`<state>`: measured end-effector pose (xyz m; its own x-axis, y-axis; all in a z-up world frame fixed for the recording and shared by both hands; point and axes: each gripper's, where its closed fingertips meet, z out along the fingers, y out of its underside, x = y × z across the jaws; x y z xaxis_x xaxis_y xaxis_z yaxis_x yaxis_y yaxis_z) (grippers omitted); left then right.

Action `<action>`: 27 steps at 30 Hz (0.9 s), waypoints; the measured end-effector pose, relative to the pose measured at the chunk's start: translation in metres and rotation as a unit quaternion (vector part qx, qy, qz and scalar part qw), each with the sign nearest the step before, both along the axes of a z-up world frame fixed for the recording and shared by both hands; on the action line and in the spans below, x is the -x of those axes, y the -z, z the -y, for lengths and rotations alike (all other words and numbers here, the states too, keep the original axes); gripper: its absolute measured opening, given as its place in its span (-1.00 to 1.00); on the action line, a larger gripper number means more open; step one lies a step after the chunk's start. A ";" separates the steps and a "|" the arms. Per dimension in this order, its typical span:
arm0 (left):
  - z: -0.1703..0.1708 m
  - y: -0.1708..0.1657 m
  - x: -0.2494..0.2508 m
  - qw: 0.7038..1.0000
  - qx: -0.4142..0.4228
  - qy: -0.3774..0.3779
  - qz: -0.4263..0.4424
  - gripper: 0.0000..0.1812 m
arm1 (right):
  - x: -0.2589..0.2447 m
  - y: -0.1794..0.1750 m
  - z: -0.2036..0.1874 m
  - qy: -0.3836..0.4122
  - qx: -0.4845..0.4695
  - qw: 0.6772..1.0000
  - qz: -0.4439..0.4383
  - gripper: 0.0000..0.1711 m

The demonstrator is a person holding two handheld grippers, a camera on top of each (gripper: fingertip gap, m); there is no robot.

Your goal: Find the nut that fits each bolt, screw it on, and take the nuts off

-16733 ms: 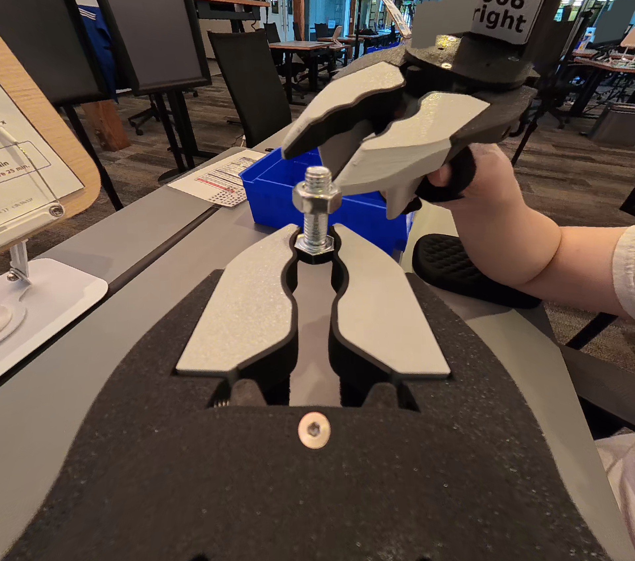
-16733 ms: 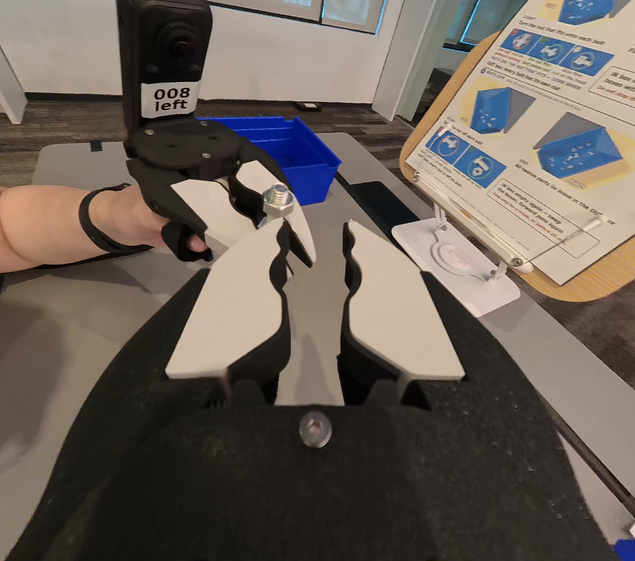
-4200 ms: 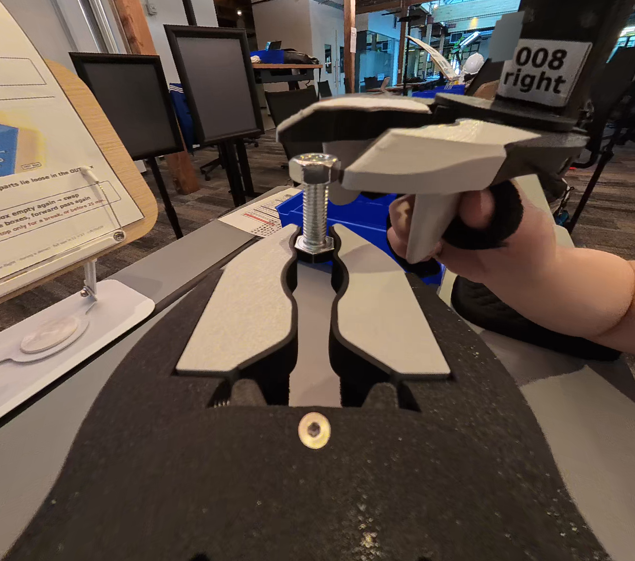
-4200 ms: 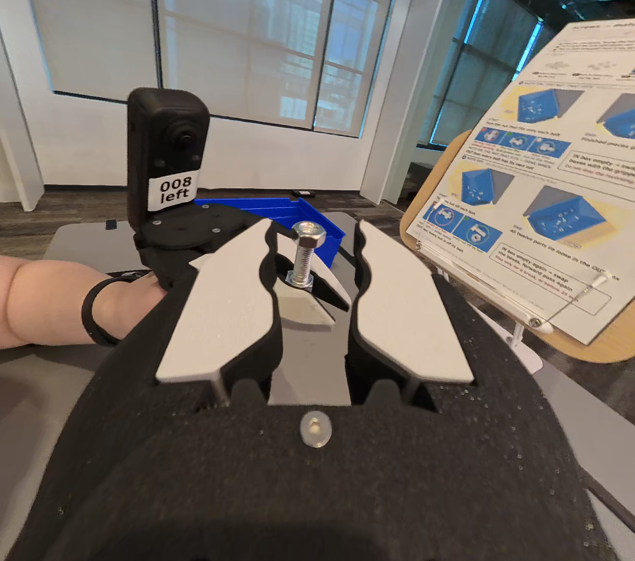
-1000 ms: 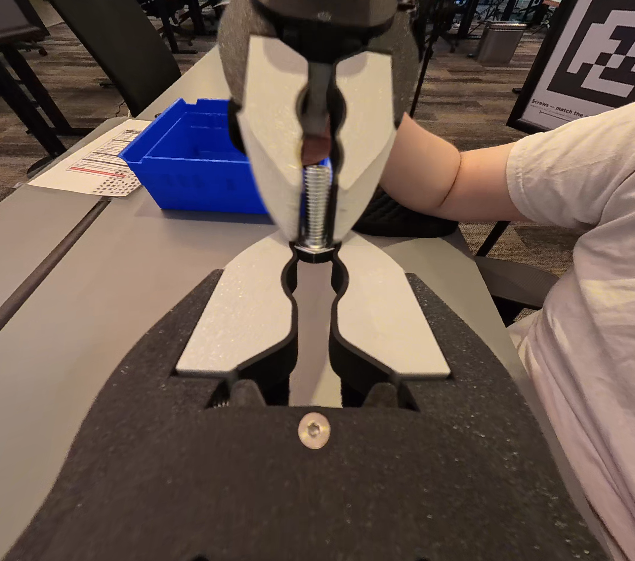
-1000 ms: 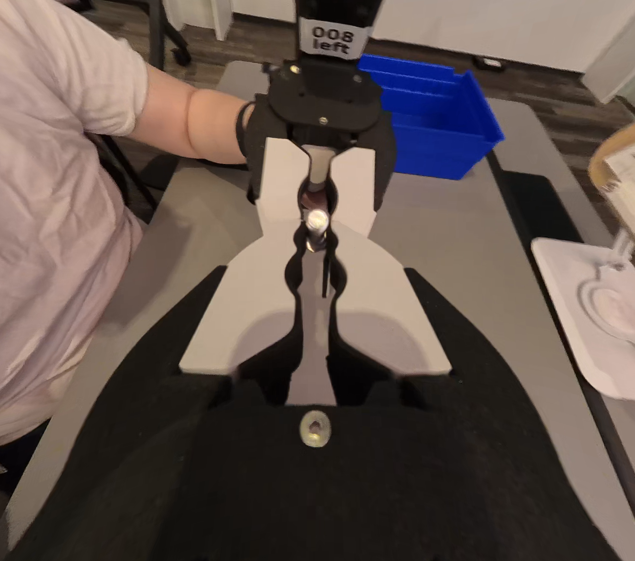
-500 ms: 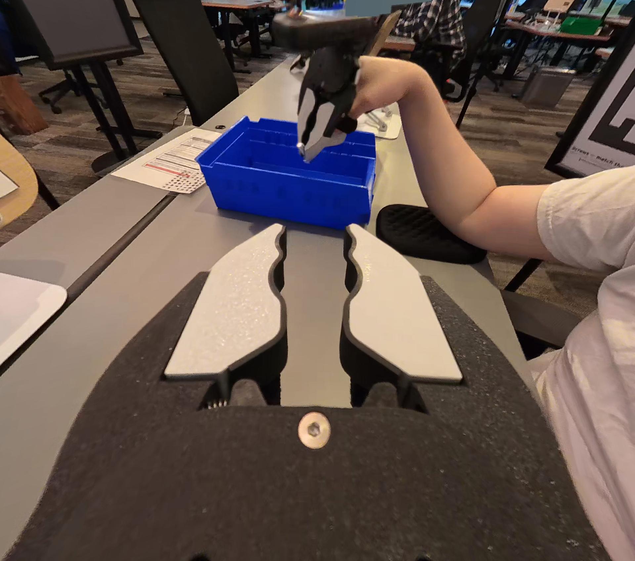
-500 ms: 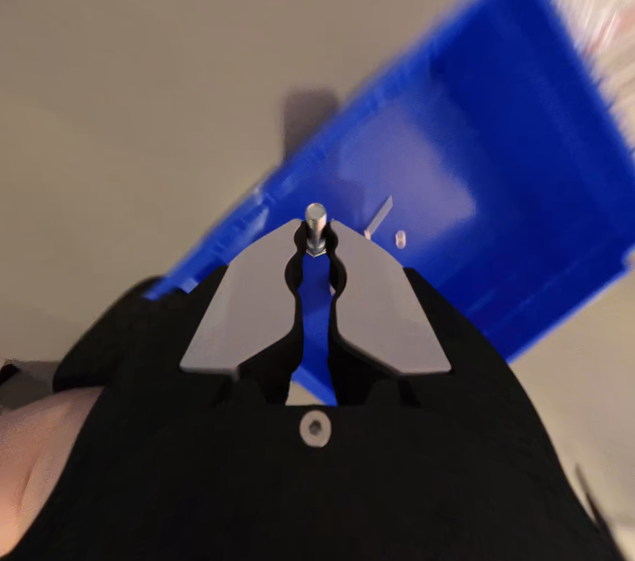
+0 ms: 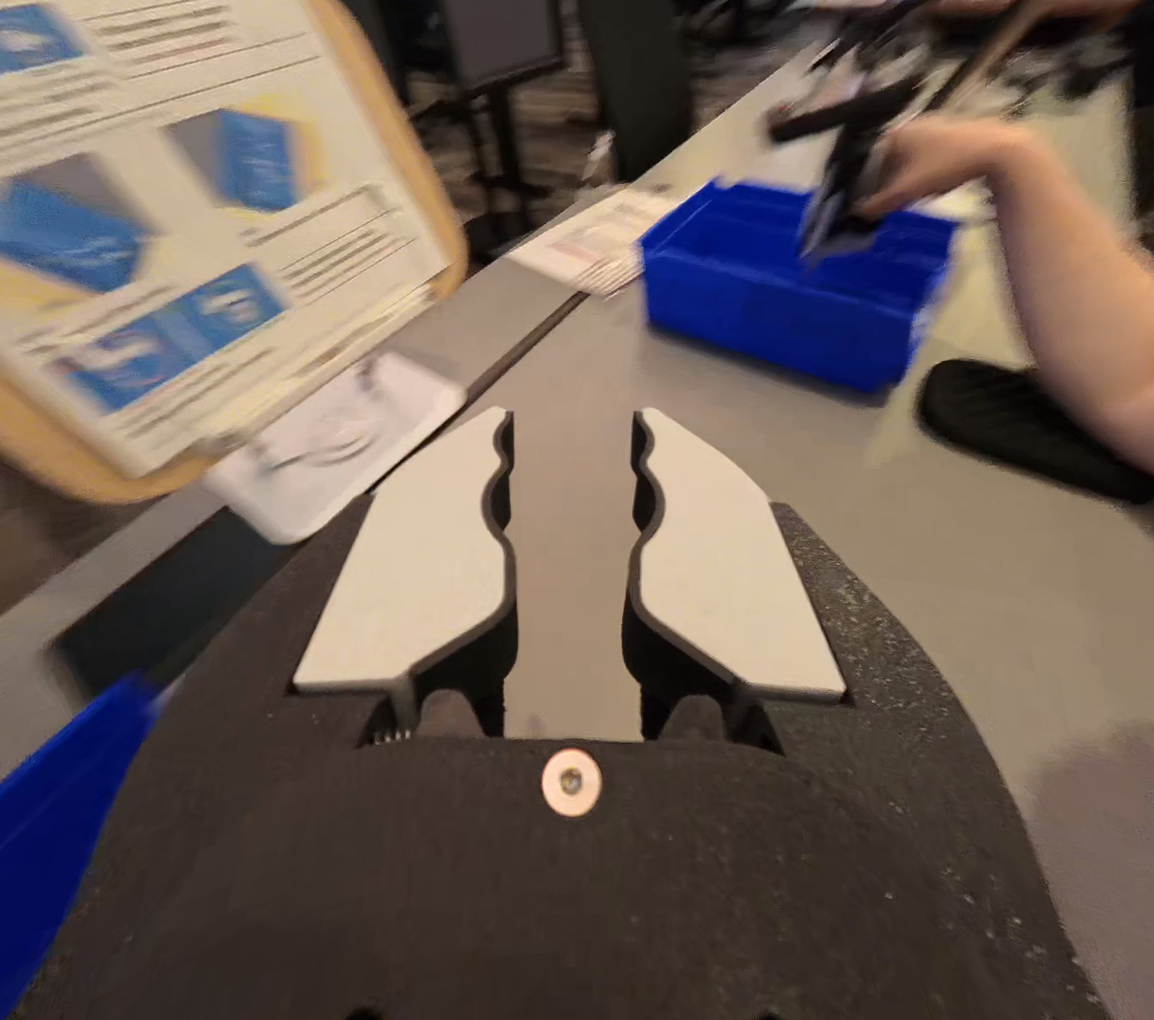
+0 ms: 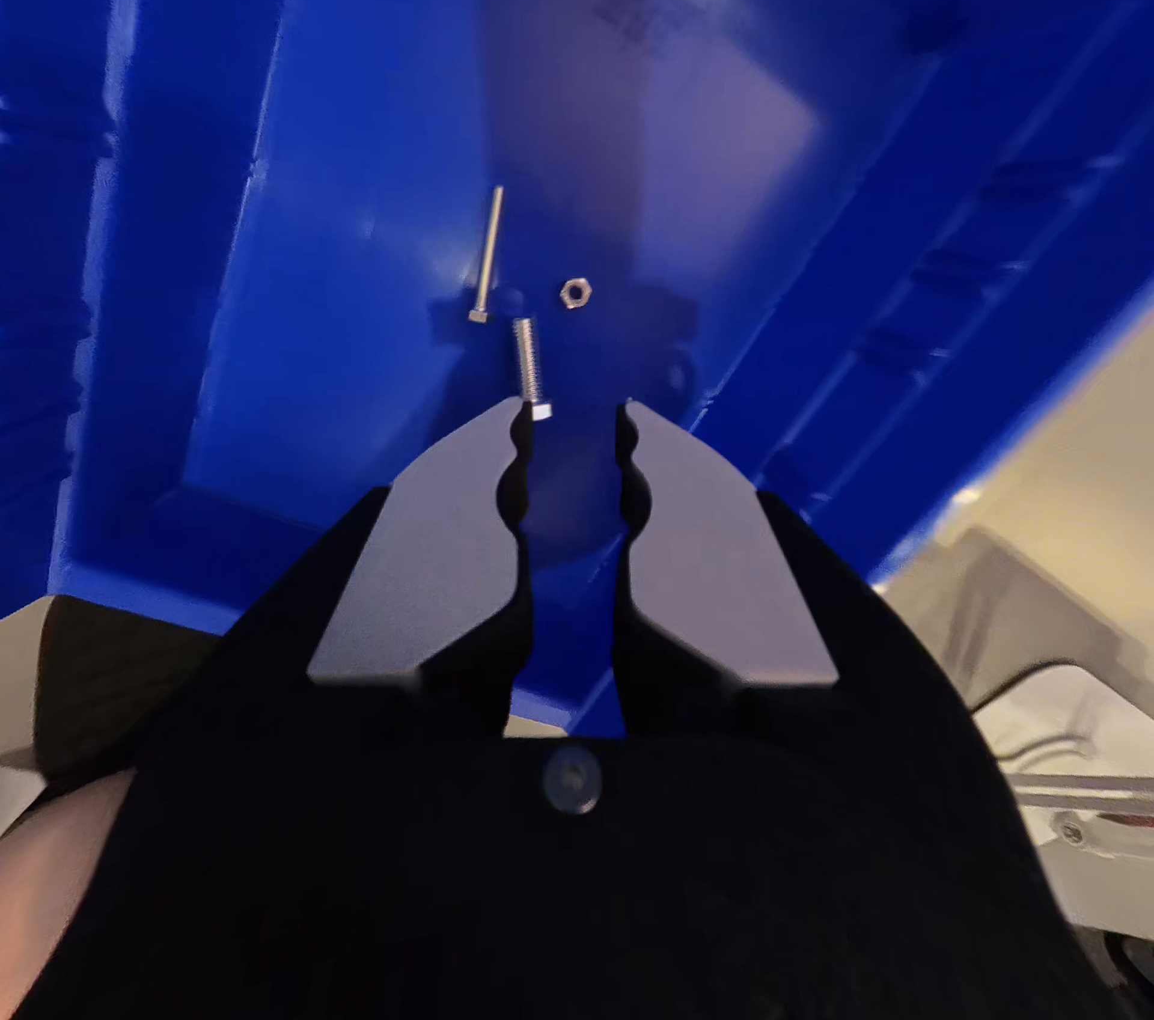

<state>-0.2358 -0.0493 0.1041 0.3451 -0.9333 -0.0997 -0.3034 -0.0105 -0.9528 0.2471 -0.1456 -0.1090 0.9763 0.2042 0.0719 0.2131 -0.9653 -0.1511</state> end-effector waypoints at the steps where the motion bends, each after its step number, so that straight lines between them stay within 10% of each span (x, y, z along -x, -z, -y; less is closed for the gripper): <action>1: -0.008 0.005 0.021 0.999 -0.008 -0.031 -0.040 -0.59 | -0.001 -0.008 -0.003 -0.001 -0.019 1.000 0.010 -0.71; 11: -0.075 0.101 0.236 0.876 0.137 -0.344 -0.309 -0.69 | 0.032 -0.064 -0.031 -0.060 -0.138 0.986 0.069 -0.74; 17: -0.098 0.160 0.225 0.860 0.331 -0.318 -0.224 -0.74 | 0.037 -0.052 -0.031 -0.065 -0.109 0.989 0.075 -0.74; 27: -0.117 0.231 0.214 0.791 0.406 -0.359 -0.285 -0.67 | 0.044 -0.037 -0.030 -0.076 -0.073 0.991 0.077 -0.73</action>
<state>-0.4495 0.0677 -0.1264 0.9301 -0.3532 0.1005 -0.3191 -0.9128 -0.2549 0.2032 -0.1157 -0.0718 0.9100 0.3249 0.2576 0.3860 -0.8907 -0.2403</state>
